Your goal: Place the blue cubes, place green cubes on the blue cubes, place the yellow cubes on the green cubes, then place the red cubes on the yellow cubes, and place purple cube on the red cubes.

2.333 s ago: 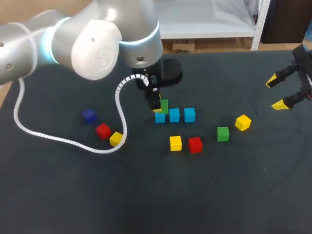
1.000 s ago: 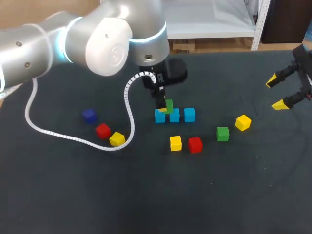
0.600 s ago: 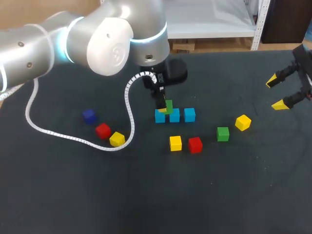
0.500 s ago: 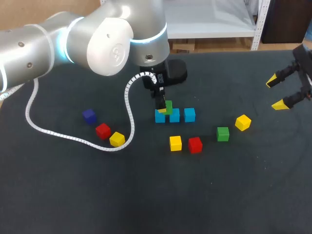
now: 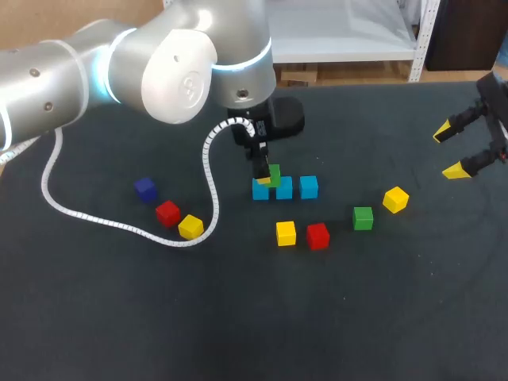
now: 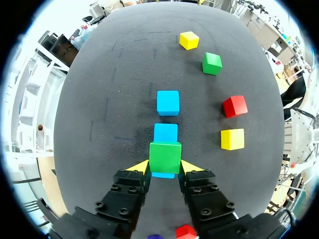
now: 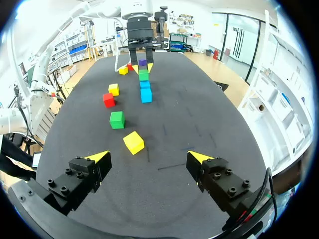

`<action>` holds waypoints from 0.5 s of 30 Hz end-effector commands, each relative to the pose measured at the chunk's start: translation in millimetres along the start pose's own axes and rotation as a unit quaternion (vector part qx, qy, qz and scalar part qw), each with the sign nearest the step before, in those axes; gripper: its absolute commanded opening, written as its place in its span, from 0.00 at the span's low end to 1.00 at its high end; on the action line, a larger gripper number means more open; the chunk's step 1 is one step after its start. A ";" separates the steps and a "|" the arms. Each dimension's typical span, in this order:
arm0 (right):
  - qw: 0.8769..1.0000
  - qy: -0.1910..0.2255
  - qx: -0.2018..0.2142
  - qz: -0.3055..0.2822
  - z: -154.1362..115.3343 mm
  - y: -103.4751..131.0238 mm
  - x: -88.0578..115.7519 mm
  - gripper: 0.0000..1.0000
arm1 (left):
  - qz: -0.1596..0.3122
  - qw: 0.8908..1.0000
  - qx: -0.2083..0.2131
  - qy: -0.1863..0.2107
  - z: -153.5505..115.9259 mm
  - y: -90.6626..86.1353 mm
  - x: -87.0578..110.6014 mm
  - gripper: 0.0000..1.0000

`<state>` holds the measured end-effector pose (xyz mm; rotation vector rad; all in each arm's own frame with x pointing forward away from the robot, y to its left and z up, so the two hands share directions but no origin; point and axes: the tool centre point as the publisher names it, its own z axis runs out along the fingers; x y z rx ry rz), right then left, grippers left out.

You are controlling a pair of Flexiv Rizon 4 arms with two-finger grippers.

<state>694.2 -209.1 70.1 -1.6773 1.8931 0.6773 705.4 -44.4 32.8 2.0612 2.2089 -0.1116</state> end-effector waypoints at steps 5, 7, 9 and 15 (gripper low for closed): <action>1.000 -0.001 0.000 0.000 0.3 -0.1 0.1 1.00 | 0.000 1.000 0.004 0.001 0.7 3.4 -1.1 0.00; 1.000 -0.001 0.000 0.000 0.3 -0.1 0.1 1.00 | 0.000 1.000 0.005 0.001 0.8 3.7 -1.1 0.00; 1.000 -0.001 0.000 0.000 0.3 -0.1 0.1 1.00 | 0.000 1.000 0.005 0.001 1.0 4.1 -1.2 0.00; 1.000 -0.001 0.000 0.000 0.3 -0.1 0.1 1.00 | 0.000 1.000 0.008 0.001 1.7 4.4 -1.2 0.00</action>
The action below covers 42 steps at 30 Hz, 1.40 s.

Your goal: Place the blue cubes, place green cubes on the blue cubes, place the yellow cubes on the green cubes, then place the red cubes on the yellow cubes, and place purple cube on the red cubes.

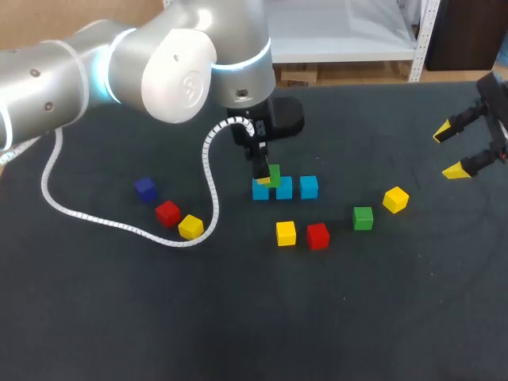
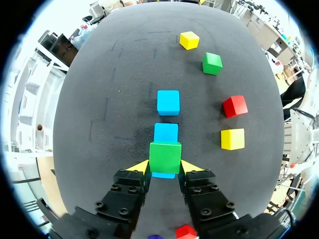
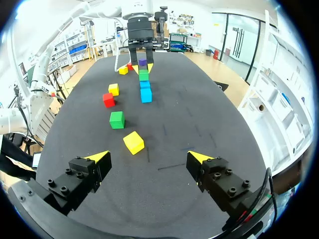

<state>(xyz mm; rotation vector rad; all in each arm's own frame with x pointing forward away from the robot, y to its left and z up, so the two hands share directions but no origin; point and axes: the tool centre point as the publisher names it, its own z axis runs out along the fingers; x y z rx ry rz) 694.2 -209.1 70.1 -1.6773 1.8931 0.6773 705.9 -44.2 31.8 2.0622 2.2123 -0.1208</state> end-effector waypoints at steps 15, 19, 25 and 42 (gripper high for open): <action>1.000 -0.001 0.000 0.000 0.3 -0.1 0.1 1.00 | 0.003 1.000 0.008 0.001 1.9 4.7 -2.7 0.16; 1.000 -0.001 0.000 0.000 0.3 -0.1 0.1 1.00 | 0.002 1.000 0.008 0.001 2.2 4.8 -2.6 0.17; 1.000 -0.001 0.000 0.000 0.3 -0.1 0.1 1.00 | 0.002 1.000 0.006 0.001 2.0 5.0 -1.8 0.16; 1.000 -0.001 0.000 0.000 0.3 -0.1 0.1 1.00 | 0.003 1.000 0.005 0.001 1.6 4.7 0.5 0.23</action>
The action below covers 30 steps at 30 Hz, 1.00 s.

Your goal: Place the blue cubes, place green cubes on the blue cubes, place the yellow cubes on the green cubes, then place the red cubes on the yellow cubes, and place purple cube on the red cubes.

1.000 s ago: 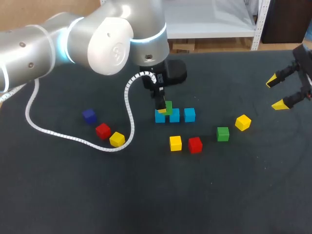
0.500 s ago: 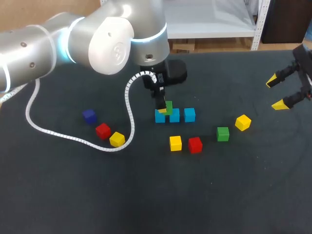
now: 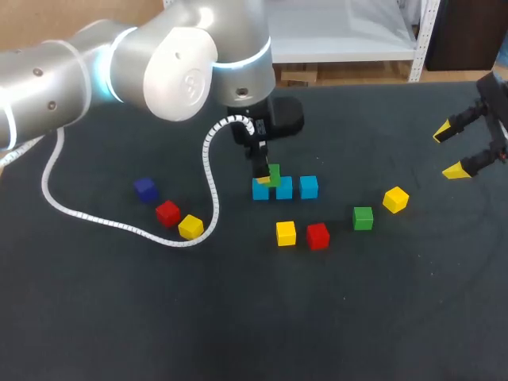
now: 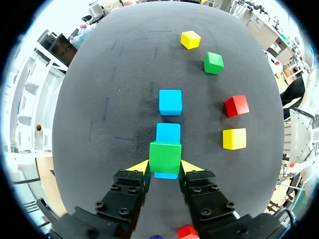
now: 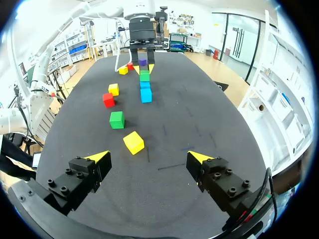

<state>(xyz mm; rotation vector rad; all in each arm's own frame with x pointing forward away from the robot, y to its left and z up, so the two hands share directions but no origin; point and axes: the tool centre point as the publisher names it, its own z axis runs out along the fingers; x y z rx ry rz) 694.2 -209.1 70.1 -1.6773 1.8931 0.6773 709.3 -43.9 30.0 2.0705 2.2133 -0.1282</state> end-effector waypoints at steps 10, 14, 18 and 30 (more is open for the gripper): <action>1.000 -0.001 0.000 0.000 0.3 -0.1 0.1 1.00 | 0.001 1.000 0.002 0.000 -0.3 0.4 0.7 0.29; 1.000 -0.001 0.000 0.000 0.3 -0.1 0.1 1.00 | 0.001 1.000 0.003 0.000 -0.3 0.1 0.8 0.34; 1.000 -0.001 0.000 0.000 0.3 -0.1 0.1 1.00 | 0.002 1.000 0.003 0.000 -0.3 -0.2 0.7 0.38; 1.000 -0.001 0.000 0.000 0.3 -0.1 0.1 1.00 | 0.002 1.000 0.003 -0.001 0.0 -1.0 0.2 0.45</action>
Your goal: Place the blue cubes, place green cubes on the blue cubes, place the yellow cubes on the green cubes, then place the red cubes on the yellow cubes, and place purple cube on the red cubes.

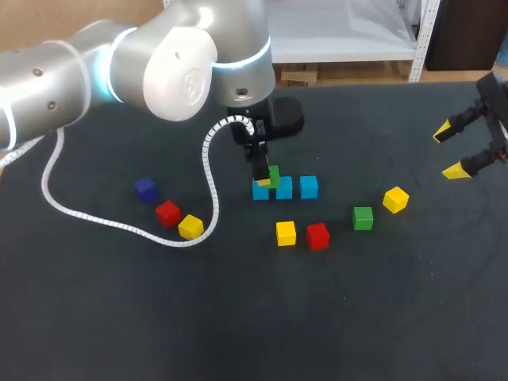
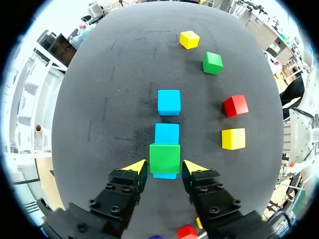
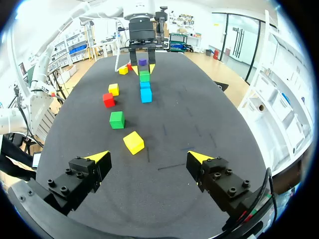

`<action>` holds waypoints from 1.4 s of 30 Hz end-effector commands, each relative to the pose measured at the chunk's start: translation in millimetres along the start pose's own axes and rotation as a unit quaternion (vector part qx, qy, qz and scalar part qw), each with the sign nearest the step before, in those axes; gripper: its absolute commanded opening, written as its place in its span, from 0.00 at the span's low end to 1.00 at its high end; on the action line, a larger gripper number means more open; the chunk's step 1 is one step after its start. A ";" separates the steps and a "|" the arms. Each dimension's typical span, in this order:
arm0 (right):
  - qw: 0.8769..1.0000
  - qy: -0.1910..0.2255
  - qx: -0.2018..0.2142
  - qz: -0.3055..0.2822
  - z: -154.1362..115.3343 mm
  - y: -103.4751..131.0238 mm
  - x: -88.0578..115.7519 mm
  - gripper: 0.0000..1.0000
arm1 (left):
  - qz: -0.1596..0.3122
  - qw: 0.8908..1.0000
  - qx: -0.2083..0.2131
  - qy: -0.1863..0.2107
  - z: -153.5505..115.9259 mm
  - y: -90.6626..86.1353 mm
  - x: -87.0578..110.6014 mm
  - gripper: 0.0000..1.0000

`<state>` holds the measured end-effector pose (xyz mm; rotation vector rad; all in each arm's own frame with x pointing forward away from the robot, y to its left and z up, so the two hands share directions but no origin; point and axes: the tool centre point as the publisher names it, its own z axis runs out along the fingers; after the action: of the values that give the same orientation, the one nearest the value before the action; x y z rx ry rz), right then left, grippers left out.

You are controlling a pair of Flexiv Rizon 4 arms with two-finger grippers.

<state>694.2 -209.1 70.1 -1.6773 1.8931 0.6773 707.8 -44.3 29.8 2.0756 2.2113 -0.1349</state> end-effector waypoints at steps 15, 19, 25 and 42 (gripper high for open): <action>1.000 -0.001 0.000 0.000 0.3 -0.1 0.1 1.00 | 0.053 0.997 -0.017 -0.049 -35.0 5.3 19.8 1.00; 1.000 -0.001 0.000 0.000 0.3 -0.1 0.1 1.00 | 0.079 0.993 -0.020 -0.086 -54.6 4.6 41.0 1.00; 1.000 -0.001 0.000 0.000 0.3 -0.1 0.1 1.00 | 0.127 0.987 -0.010 -0.102 -75.7 0.1 74.0 1.00; 1.000 -0.001 0.000 0.000 0.3 -0.1 0.1 1.00 | 0.130 0.975 -0.015 -0.179 -99.7 -8.9 130.3 1.00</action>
<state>694.2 -209.1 70.1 -1.6773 1.8932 0.6773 694.1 88.3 109.2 2.1468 1.7509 -0.3764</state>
